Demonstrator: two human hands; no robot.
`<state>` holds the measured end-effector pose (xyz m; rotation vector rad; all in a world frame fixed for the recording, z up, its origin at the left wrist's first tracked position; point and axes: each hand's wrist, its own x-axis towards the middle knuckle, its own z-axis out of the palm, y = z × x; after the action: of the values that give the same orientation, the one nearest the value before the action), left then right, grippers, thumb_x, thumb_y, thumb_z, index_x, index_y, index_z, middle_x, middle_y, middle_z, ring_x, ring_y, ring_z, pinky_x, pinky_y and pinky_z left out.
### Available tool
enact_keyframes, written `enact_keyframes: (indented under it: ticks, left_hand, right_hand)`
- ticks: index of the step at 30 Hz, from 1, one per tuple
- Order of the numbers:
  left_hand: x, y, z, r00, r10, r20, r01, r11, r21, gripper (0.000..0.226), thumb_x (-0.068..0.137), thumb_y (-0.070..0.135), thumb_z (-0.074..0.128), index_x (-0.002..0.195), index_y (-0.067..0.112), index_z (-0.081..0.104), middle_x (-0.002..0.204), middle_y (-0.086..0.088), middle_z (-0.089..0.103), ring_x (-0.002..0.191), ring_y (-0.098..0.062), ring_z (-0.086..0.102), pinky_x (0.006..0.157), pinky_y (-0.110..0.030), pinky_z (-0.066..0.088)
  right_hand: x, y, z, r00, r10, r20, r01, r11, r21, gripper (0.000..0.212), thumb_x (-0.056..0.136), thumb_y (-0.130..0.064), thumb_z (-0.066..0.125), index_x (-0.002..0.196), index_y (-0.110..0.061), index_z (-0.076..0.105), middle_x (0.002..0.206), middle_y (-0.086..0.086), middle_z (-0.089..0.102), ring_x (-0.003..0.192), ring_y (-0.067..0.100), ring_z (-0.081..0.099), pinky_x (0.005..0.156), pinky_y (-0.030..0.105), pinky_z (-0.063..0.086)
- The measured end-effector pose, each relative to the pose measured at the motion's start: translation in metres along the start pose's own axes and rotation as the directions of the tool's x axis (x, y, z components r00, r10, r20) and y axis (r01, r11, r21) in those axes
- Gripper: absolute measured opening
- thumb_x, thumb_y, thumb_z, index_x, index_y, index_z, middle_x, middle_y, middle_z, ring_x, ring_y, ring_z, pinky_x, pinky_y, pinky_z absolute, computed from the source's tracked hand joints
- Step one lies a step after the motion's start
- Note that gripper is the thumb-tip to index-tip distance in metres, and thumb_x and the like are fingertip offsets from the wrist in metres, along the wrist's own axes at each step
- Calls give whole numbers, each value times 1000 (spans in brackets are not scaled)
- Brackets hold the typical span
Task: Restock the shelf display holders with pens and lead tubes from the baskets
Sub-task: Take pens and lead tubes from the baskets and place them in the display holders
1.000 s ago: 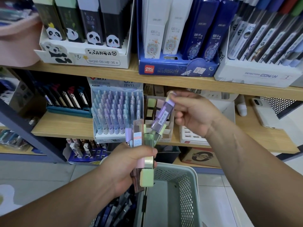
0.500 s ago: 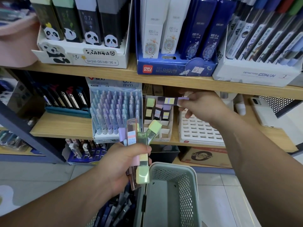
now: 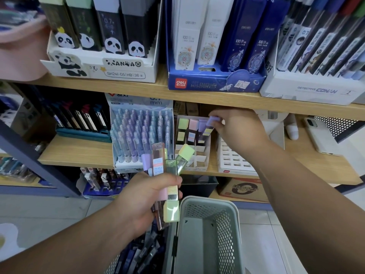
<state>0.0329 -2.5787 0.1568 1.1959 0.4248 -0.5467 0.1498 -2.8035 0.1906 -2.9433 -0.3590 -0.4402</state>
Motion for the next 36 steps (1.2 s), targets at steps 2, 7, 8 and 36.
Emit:
enact_keyframes:
  ticks: [2, 7, 8, 36]
  left_hand:
    - [0, 0, 0, 1000, 2, 5, -2, 1000, 4, 32, 54, 16, 81, 83, 3, 72, 70, -17, 67, 54, -23, 65, 47, -31, 51]
    - [0, 0, -1, 1000, 5, 7, -5, 1000, 2, 28, 52, 17, 81, 76, 5, 74, 70, -19, 68, 54, -24, 65, 47, -31, 51]
    - [-1, 0, -2, 1000, 5, 6, -6, 1000, 3, 28, 52, 17, 81, 76, 6, 74, 70, -19, 68, 55, -24, 65, 47, -31, 51]
    - [-5, 3, 8, 999, 31, 29, -31, 999, -20, 35, 53, 16, 80, 84, 2, 71, 68, -17, 66, 50, -22, 62, 43, -28, 48]
  right_hand:
    - [0, -3, 6, 998, -49, 33, 51, 997, -65, 17, 100, -32, 55, 106, -29, 70, 97, 2, 70, 86, 27, 63, 71, 31, 48]
    - [-3, -5, 19, 997, -71, -15, 70, 992, -102, 21, 97, -29, 58, 116, -22, 64, 91, 8, 70, 82, 35, 64, 69, 34, 51]
    - [-4, -5, 22, 998, -63, -16, 61, 993, -103, 19, 97, -30, 59, 114, -21, 63, 89, 8, 69, 80, 35, 64, 68, 33, 49]
    - [-26, -36, -4, 769, -50, 638, -590, 330, 737, 4, 95, -17, 69, 98, -19, 70, 49, 0, 52, 41, 11, 41, 37, 17, 29]
